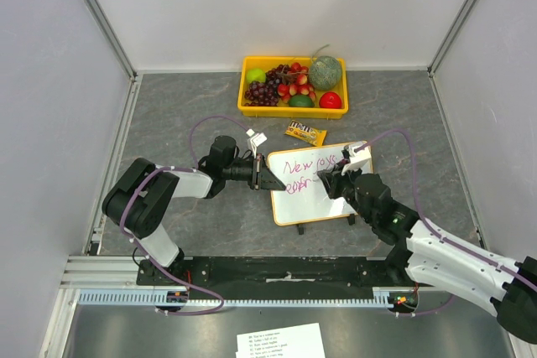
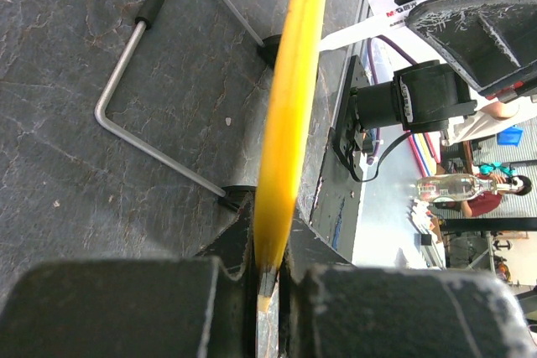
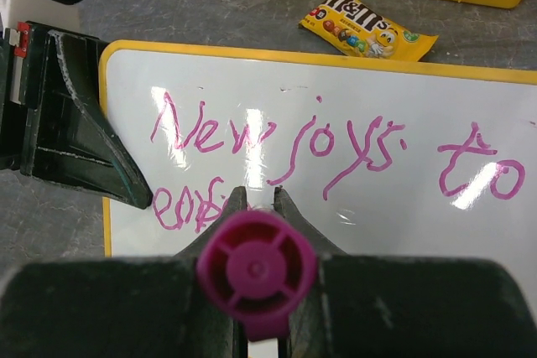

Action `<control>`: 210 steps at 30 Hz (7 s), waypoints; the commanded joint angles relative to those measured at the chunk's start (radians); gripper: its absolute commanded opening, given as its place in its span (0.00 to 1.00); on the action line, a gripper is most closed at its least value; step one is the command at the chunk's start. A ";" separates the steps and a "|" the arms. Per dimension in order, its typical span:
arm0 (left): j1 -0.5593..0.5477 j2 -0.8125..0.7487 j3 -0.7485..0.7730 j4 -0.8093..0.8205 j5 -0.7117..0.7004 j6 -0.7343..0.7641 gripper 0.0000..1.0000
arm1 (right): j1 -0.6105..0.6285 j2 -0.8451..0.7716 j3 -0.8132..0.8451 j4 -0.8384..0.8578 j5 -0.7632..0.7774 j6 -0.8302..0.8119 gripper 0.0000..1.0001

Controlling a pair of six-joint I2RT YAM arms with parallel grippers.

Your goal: Write a sentence on the whiteboard

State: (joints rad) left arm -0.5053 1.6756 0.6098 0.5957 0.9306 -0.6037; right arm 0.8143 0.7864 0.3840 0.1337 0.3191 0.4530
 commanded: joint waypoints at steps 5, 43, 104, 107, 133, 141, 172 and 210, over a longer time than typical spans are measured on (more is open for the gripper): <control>0.017 0.055 -0.016 -0.185 -0.191 0.071 0.02 | -0.001 0.027 0.009 0.006 -0.017 -0.007 0.00; 0.017 0.058 -0.013 -0.185 -0.185 0.068 0.02 | -0.001 -0.022 0.003 -0.037 0.060 0.013 0.00; 0.017 0.059 -0.010 -0.185 -0.180 0.071 0.02 | -0.001 -0.090 0.079 -0.111 0.084 -0.005 0.00; 0.017 0.059 -0.010 -0.185 -0.180 0.071 0.02 | -0.001 -0.082 0.076 -0.117 0.084 -0.005 0.00; 0.019 0.061 -0.007 -0.186 -0.174 0.073 0.02 | -0.003 0.000 0.032 -0.069 0.086 -0.002 0.00; 0.017 0.062 -0.005 -0.186 -0.174 0.073 0.02 | -0.001 0.024 0.033 -0.091 0.028 -0.002 0.00; 0.016 0.065 -0.007 -0.185 -0.174 0.071 0.02 | -0.001 -0.062 0.049 -0.197 0.064 0.003 0.00; 0.017 0.067 -0.004 -0.185 -0.168 0.071 0.02 | -0.001 -0.042 0.050 -0.157 0.097 -0.007 0.00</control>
State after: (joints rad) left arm -0.5003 1.6909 0.6220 0.5892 0.9520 -0.5999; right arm 0.8143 0.7521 0.4351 -0.0452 0.3866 0.4458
